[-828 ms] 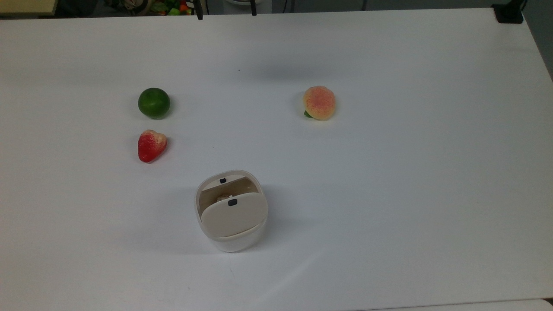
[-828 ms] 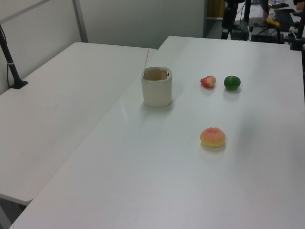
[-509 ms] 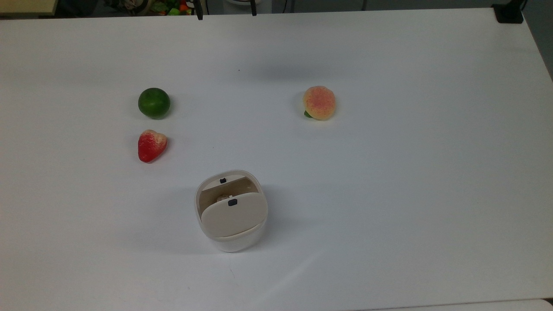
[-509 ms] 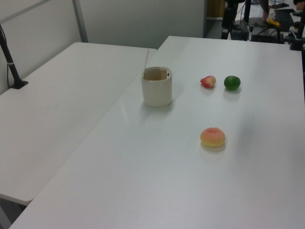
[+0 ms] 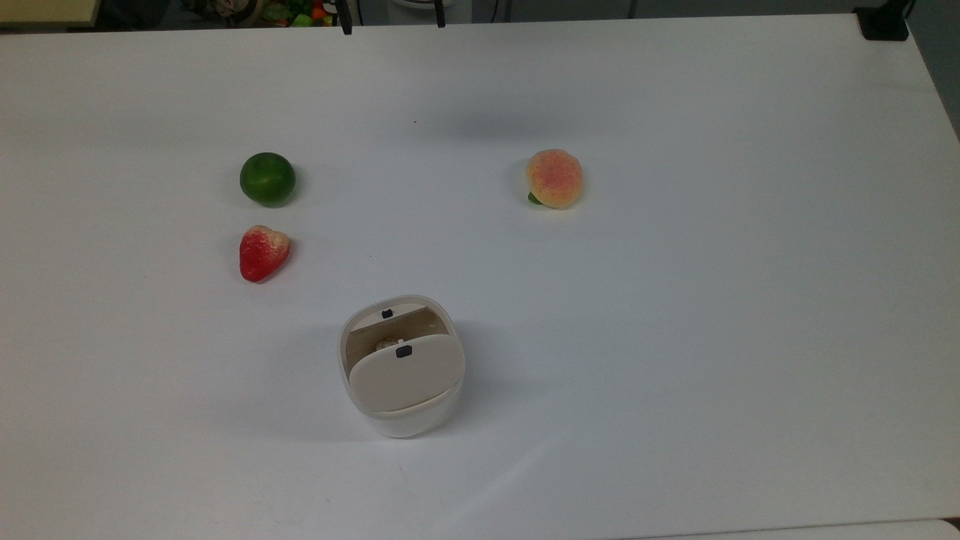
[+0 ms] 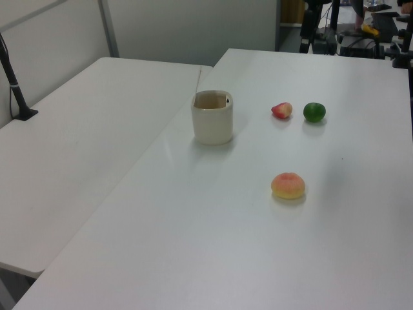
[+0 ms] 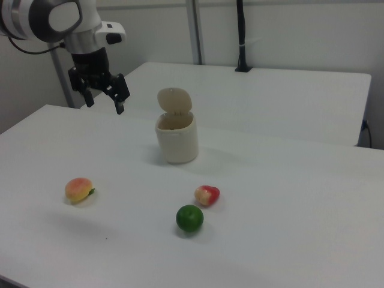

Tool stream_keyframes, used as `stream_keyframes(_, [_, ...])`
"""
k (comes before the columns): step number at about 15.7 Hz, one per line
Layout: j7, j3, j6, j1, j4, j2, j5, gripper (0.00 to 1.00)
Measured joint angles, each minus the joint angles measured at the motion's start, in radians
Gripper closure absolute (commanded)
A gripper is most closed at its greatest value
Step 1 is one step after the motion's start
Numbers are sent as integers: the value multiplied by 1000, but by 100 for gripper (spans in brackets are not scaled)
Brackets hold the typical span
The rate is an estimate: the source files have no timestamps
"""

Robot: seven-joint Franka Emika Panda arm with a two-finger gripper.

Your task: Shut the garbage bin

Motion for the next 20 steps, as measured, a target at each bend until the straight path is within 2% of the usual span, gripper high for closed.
stream_keyframes(5, [0, 0, 0, 0, 0, 0, 0, 0])
stream_keyframes(8, [-1, 0, 1, 0, 0, 0, 0, 18])
stream_keyframes(12, [-9, 0, 20, 0, 0, 0, 0, 32])
stream_keyframes(15, [-10, 0, 32, 0, 0, 0, 0, 58])
stream_keyframes(16, [-10, 0, 35, 0, 0, 0, 0, 64])
stream_keyframes(17, [-10, 0, 38, 0, 0, 1, 0, 66])
stream_keyframes(20, [-10, 0, 40, 0, 0, 2, 0, 84])
